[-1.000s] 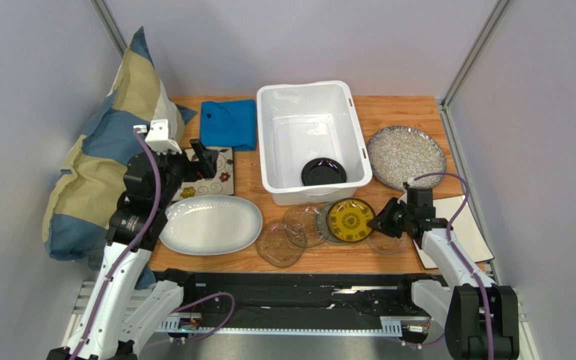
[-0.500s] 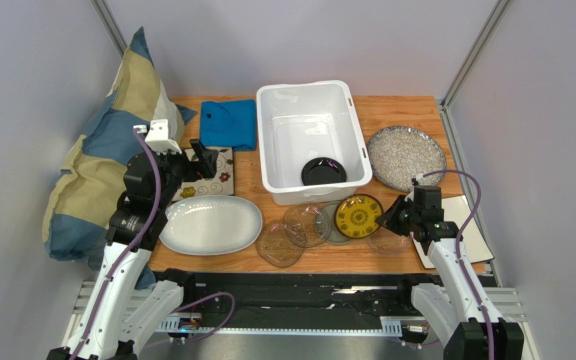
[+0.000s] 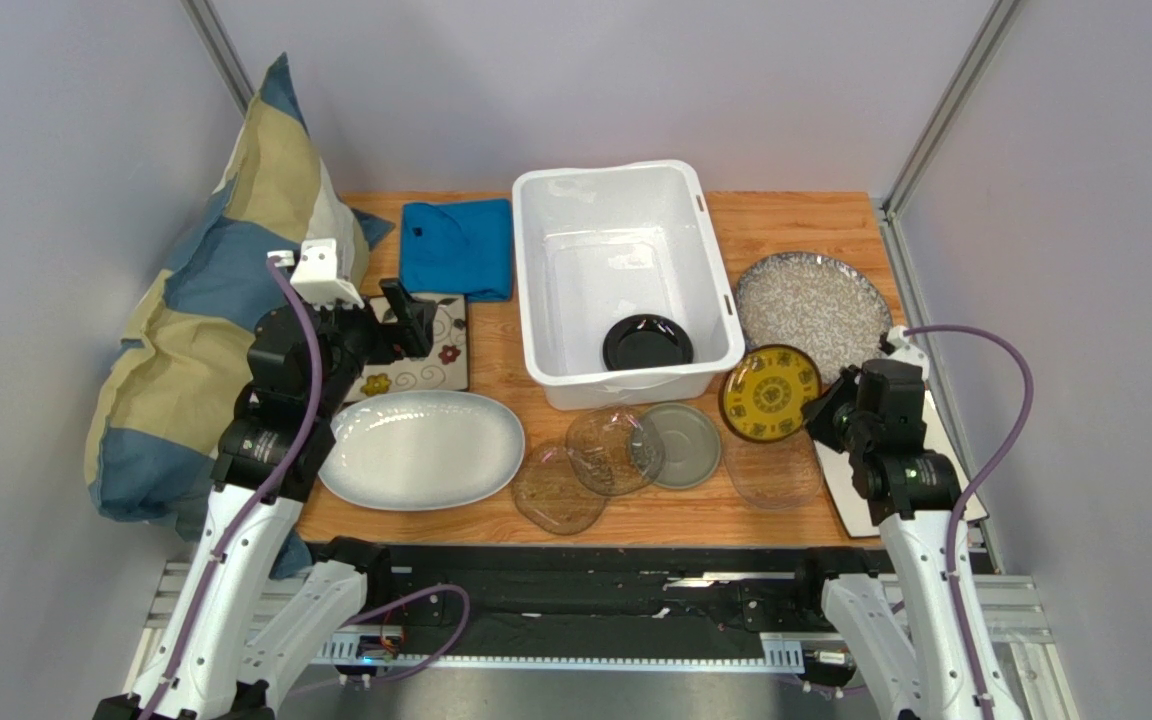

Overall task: Place the plates into the plastic bin on the countertop
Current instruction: Pick up the plate at the center of the board, then place the plate in the plastic bin.

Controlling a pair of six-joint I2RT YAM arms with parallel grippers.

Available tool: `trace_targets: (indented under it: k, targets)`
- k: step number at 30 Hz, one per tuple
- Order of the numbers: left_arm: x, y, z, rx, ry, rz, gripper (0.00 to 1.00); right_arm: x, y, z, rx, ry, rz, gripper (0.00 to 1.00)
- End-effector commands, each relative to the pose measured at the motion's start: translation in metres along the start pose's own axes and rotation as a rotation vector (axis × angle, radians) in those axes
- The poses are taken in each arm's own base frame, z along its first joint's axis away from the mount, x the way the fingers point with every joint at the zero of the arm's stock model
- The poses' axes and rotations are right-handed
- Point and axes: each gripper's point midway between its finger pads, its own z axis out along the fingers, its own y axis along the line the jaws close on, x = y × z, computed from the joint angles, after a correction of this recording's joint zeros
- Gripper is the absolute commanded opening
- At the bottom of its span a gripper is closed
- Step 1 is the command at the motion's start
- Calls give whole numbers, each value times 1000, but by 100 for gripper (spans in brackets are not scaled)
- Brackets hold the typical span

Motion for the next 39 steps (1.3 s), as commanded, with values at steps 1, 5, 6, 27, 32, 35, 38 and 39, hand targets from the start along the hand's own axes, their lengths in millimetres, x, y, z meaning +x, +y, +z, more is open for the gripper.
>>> trace_targets:
  k: [1,5,6,27,32,35,38,39]
  targets:
    - [-8,-2,-2,7,-27,-3,99,-49,-15,-25,121,-204,20,0]
    - [-9,-4,-2,16,-31,-6,99,-70,-20,-47,157,-301,25,0]
    - [-8,-3,-2,13,-29,-6,99,-80,-15,-56,132,-344,37,0]
    - [-2,-3,4,10,-4,-6,99,-69,115,-9,-512,-125,201,0]
    - [-3,-5,4,23,-5,-8,100,-61,115,8,-486,-54,221,0]
    - [-2,-4,5,17,1,-8,99,-56,113,18,-465,-28,225,0]
    - [-2,-6,4,29,-2,-9,99,-49,110,30,-442,11,234,0]
    - [-2,-6,5,25,-1,-9,99,-47,108,36,-428,22,242,0]
